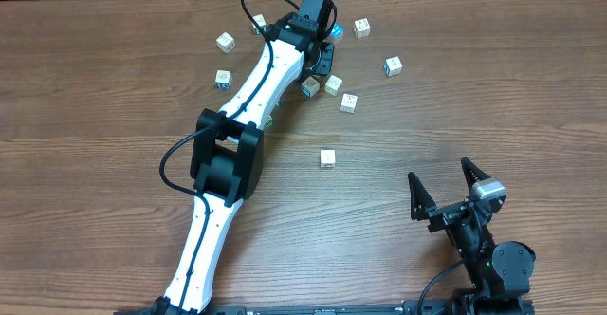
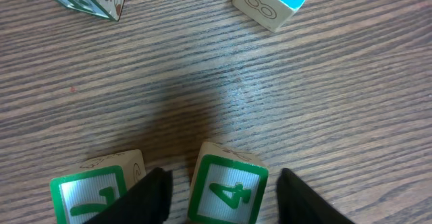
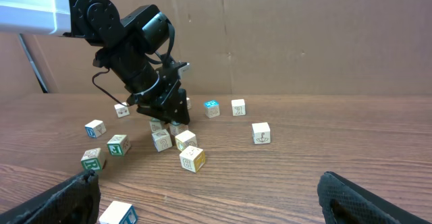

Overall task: Form a circle
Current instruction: 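Close the left gripper on the green 4 block and lift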

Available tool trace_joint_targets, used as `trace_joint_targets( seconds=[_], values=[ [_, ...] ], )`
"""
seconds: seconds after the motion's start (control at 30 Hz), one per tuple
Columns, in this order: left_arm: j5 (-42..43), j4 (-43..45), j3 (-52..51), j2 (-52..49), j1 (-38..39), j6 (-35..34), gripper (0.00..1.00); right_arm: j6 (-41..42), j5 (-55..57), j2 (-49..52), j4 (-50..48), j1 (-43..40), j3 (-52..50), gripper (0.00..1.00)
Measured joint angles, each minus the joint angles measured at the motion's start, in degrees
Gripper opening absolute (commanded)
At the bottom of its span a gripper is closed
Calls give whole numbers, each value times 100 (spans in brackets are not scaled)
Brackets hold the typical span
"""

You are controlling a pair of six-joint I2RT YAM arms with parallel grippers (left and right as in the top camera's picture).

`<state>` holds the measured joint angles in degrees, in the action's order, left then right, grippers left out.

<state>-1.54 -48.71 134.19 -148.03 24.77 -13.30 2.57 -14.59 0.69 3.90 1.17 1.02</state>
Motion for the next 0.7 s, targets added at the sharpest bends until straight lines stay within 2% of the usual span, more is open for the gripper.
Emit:
trace_joint_targets(
  seconds=[0.27, 0.5, 0.7],
  values=[
    [-59, 28, 0, -107, 0, 0, 40, 0, 0, 0, 0, 0, 0, 100],
    [-114, 48, 0, -127, 0, 28, 26, 0, 0, 0, 0, 0, 0, 100],
    [-367, -129, 48, -111, 2, 42, 24, -2, 0, 0, -2, 0, 0, 100]
  ],
)
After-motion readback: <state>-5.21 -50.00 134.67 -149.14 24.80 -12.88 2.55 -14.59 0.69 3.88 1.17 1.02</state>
